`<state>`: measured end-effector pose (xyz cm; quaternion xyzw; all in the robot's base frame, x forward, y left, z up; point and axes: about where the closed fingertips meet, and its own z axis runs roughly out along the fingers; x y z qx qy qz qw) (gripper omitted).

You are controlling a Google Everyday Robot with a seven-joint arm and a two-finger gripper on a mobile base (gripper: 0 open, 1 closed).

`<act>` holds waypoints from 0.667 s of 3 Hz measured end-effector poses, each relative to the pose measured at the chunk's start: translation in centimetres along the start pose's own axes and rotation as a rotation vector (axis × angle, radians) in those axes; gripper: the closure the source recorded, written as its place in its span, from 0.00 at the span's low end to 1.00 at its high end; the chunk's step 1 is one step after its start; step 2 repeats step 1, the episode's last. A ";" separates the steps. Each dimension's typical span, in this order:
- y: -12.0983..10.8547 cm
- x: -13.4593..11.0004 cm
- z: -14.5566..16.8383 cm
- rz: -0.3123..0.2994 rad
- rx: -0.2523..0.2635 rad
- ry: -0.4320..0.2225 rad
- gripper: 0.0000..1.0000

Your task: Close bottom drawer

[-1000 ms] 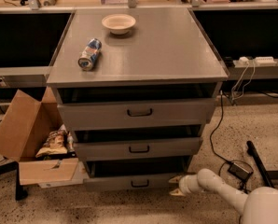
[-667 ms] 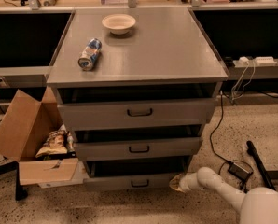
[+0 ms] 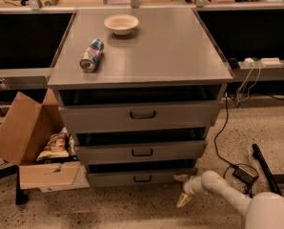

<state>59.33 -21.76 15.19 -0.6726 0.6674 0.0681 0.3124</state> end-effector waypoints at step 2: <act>0.0 0.0 0.0 0.000 0.000 0.000 0.00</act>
Offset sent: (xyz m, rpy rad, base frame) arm 0.0000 0.0000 0.0000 0.0000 0.0000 0.0000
